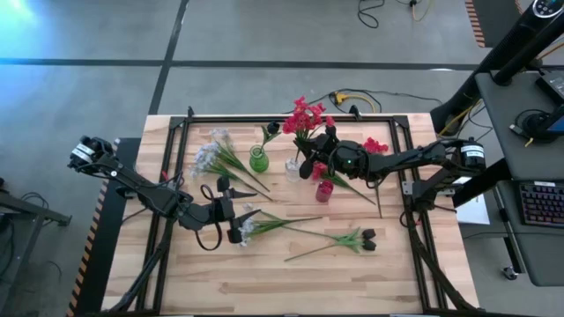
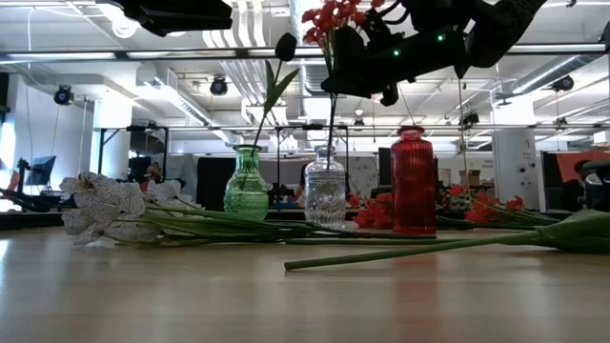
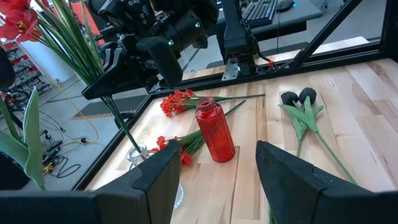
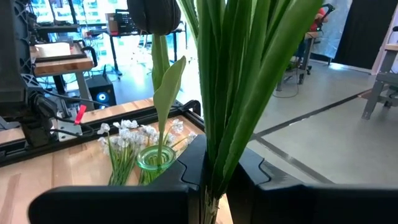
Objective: Sort flowers into vase by color
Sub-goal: Put the bottom left orange flowers into the transparent vase
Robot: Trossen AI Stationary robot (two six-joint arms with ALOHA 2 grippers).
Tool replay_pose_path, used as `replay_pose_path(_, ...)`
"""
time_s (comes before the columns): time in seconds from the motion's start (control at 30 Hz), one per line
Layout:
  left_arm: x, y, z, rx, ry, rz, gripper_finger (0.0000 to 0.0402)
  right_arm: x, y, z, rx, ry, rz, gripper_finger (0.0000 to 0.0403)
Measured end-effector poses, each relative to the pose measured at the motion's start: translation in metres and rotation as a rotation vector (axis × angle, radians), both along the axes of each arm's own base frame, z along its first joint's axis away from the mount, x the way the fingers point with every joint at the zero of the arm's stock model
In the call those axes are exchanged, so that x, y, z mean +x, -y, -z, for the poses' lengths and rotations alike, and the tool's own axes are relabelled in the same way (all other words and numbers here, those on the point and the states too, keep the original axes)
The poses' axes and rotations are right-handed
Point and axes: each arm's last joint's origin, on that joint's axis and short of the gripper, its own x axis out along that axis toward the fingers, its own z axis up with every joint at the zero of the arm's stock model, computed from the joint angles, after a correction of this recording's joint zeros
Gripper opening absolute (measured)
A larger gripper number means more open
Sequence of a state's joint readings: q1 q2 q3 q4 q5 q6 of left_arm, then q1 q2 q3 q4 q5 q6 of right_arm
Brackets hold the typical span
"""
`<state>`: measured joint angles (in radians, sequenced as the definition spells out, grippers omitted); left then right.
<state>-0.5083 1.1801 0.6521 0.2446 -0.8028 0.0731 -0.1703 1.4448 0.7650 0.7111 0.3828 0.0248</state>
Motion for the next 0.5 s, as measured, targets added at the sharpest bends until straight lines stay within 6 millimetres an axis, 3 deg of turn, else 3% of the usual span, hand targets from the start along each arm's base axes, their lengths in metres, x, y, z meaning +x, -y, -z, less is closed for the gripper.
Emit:
replay_pose_path(0.33, 0.0000, 0.0000, 0.0001, 0.001, -0.001, 0.000, 0.0192, 0.0000, 0.0000, 0.0000, -0.001, 0.000, 0.000, 0.0035)
replay_pose_path(0.5, 0.0000, 0.0000, 0.0002, 0.001, -0.002, 0.000, 0.0192, 0.0000, 0.0000, 0.0000, 0.000, 0.001, 0.002, 0.0061)
